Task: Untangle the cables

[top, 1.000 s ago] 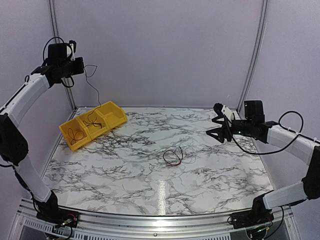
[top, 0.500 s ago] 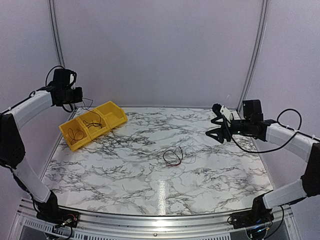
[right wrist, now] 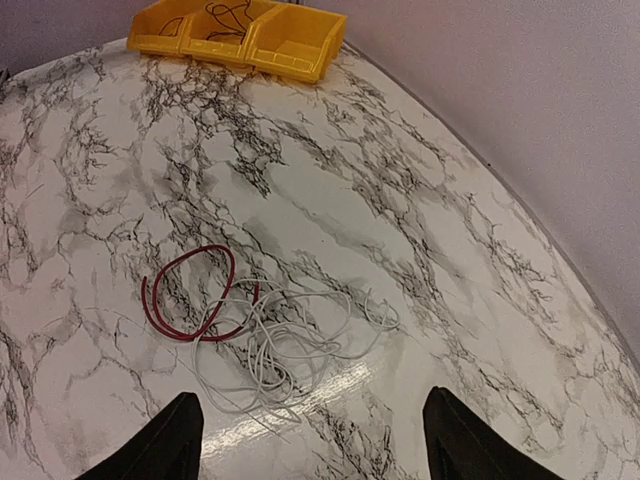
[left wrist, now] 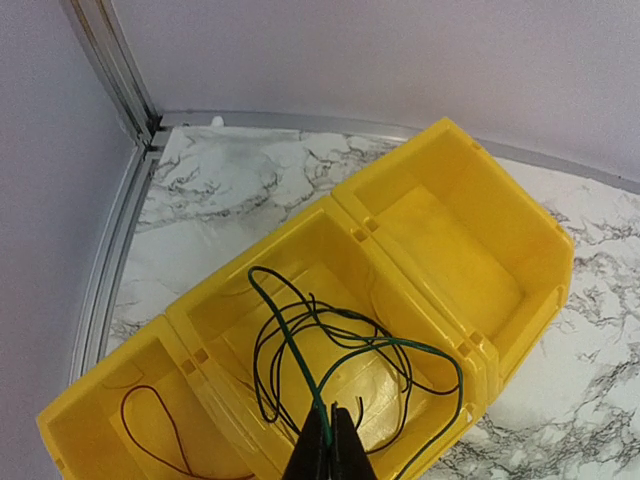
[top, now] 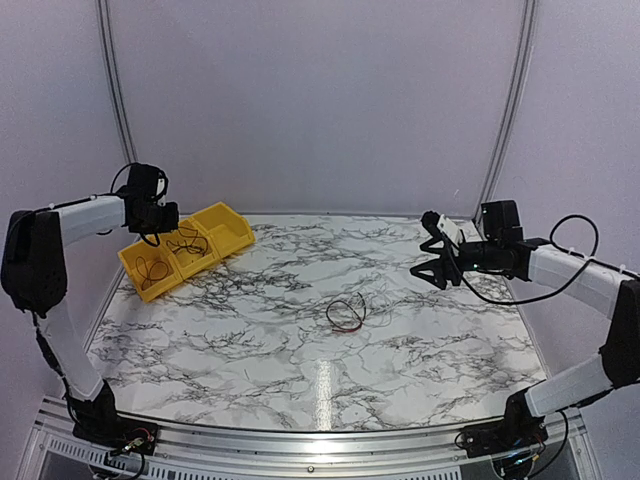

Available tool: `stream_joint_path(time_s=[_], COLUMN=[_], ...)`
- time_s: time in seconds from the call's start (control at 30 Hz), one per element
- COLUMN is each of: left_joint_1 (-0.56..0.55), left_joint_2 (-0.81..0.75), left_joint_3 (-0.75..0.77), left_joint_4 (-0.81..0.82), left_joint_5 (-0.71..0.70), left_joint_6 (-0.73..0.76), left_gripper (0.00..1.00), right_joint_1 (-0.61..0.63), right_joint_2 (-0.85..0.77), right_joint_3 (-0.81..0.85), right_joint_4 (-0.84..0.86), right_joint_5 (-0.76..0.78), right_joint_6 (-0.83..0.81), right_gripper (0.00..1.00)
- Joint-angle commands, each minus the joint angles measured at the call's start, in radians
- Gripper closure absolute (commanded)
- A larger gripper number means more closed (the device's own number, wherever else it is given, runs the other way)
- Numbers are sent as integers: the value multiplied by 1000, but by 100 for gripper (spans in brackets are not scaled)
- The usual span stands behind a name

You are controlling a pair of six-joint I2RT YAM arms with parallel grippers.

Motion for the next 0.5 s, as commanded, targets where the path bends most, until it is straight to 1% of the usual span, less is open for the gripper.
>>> stream_joint_path(time_s=[0.0,0.23,0.37,0.47], left_joint_1=[2,-16,-28,-32], left_joint_2=[34,115,146,166], left_joint_3=[-19,3,22,27], left_joint_4=[28,21,5,0], left_joint_5=[24,-34,-37,-26], left_joint_6=[-26,-67,-70,-70], left_gripper=[100,100,98,100], right_joint_1=[5,16,25,30], right_joint_2=[22,53,70,77], right_joint_3=[43,48,51,52], right_joint_4=[-20,-28,-35,-38], right_joint_5=[-11,-12,-12,-16], right_joint_6=[-14,-19,-23,-25], right_gripper=[25,25,25,25])
